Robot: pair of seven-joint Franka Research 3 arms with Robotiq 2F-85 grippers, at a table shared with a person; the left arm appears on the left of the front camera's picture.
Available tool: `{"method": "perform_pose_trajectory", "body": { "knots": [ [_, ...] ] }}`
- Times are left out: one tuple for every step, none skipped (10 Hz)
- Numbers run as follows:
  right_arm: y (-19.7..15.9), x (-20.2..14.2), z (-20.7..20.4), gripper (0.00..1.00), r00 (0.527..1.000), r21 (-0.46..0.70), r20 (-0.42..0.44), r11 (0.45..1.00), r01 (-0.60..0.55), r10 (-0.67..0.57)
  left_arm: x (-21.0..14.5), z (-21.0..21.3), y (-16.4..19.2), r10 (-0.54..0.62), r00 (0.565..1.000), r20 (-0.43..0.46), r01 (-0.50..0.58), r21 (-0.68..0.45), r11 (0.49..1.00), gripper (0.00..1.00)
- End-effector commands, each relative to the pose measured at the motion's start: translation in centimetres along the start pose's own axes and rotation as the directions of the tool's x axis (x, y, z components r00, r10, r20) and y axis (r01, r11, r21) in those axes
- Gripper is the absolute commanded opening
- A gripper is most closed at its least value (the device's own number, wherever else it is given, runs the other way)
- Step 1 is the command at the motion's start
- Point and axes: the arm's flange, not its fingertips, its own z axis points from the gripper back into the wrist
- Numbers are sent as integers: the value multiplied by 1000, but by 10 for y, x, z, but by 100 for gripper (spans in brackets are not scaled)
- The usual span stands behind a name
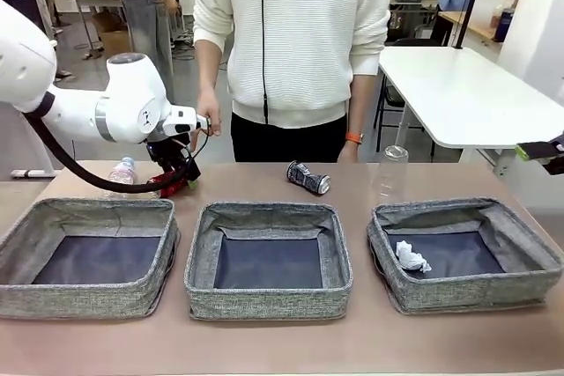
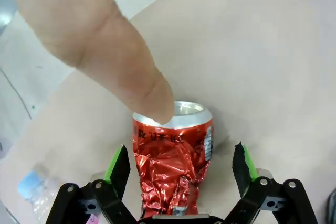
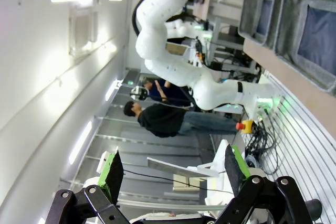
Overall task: Sort the waste into the appropriate baskets.
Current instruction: Pick up the waste item pointed out by the person.
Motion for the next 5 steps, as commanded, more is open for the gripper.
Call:
{"method": "perform_pose_trajectory", "body": {
  "knots": [
    [8, 3, -1, 100, 1000, 20, 4, 1000, 9, -9, 5, 4, 1, 20, 1000, -24, -19, 40, 999, 100],
    [8, 3, -1, 100, 1000, 20, 4, 1000, 9, -9, 4, 0, 1, 15, 999, -37, -14, 18, 1000, 100],
    [8, 3, -1, 100, 1000, 20, 4, 1000, 9, -9, 2, -3, 1, 16, 999, -52, -16, 11, 1000, 100],
    [8, 3, -1, 100, 1000, 20, 4, 1000, 9, -9, -1, -6, 2, 26, 997, -69, -29, -51, 998, 100],
    [8, 3, -1, 100, 1000, 20, 4, 1000, 9, -9, -4, -4, 3, 47, 997, -63, -49, -35, 998, 90]
  ]
}}
